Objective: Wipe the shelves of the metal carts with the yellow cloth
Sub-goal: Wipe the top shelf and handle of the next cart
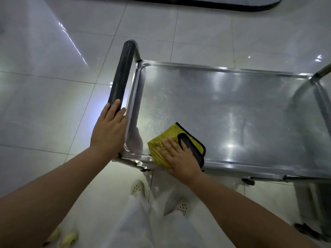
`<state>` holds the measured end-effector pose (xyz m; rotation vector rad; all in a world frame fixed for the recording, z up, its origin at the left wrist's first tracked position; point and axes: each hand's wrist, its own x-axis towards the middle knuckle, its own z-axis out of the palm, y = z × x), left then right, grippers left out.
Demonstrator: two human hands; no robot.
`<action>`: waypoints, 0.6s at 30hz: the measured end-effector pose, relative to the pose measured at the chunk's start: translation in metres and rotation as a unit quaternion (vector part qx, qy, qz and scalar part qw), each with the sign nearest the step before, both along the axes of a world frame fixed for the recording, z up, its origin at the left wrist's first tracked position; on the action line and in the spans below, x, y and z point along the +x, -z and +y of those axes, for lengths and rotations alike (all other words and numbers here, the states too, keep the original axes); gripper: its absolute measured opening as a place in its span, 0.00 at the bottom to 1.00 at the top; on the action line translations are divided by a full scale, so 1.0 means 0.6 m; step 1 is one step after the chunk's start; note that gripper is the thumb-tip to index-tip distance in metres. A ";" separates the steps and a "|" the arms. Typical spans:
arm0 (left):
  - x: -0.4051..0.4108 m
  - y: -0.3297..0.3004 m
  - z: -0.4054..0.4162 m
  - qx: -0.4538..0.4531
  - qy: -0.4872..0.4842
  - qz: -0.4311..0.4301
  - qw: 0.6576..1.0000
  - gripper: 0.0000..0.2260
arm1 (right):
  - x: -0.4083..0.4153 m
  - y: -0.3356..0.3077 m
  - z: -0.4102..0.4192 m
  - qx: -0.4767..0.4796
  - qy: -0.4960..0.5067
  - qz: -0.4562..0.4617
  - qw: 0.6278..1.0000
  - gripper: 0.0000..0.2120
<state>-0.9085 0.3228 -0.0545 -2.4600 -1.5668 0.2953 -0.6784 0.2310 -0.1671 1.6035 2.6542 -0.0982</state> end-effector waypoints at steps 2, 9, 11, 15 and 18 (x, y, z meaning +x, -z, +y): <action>0.004 0.002 -0.002 0.003 -0.001 -0.004 1.000 0.24 | 0.044 0.006 -0.015 0.007 0.001 0.002 1.000 0.39; 0.006 0.019 0.000 0.029 0.016 -0.096 0.995 0.14 | 0.213 -0.003 -0.067 -0.002 0.035 0.006 0.999 0.40; 0.004 0.020 0.001 0.035 0.021 -0.111 0.993 0.13 | 0.246 -0.009 -0.077 -0.009 0.044 -0.007 0.999 0.38; 0.005 0.020 -0.001 0.033 0.024 -0.125 0.991 0.13 | 0.256 -0.013 -0.087 -0.044 0.078 -0.014 0.996 0.35; 0.002 0.022 0.000 0.035 0.023 -0.151 0.988 0.15 | 0.228 -0.014 -0.089 -0.049 0.114 -0.020 0.992 0.33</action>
